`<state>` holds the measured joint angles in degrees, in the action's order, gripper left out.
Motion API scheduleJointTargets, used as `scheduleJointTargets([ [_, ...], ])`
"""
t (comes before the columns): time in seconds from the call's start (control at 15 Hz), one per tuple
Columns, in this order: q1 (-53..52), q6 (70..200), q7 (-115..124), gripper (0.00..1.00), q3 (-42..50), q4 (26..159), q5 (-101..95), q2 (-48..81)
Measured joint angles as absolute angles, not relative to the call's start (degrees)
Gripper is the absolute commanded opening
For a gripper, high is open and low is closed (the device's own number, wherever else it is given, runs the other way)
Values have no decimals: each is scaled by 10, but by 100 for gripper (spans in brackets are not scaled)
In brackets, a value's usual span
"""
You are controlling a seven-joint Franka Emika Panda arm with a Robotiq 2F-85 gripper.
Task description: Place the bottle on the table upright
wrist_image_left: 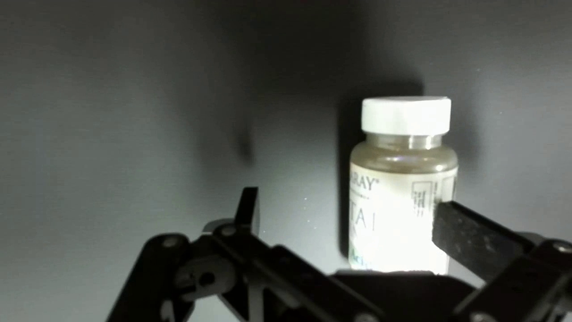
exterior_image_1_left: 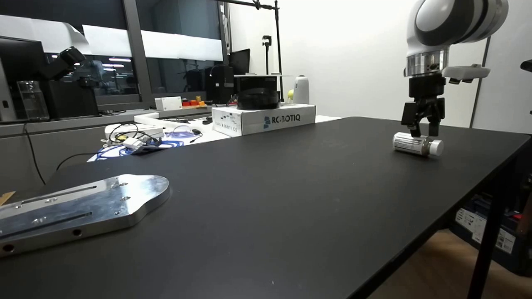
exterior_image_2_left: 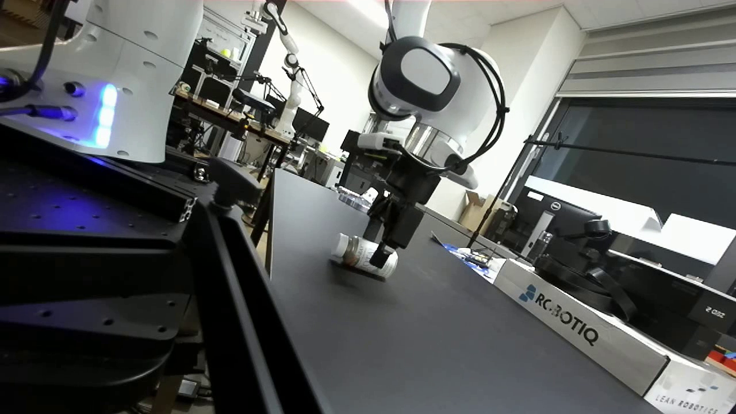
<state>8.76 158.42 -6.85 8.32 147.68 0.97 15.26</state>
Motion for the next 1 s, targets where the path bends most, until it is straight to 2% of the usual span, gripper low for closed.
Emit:
scheduleJointTargets([
  [1.0,64,1578,-24,100,78,1474,15,156],
])
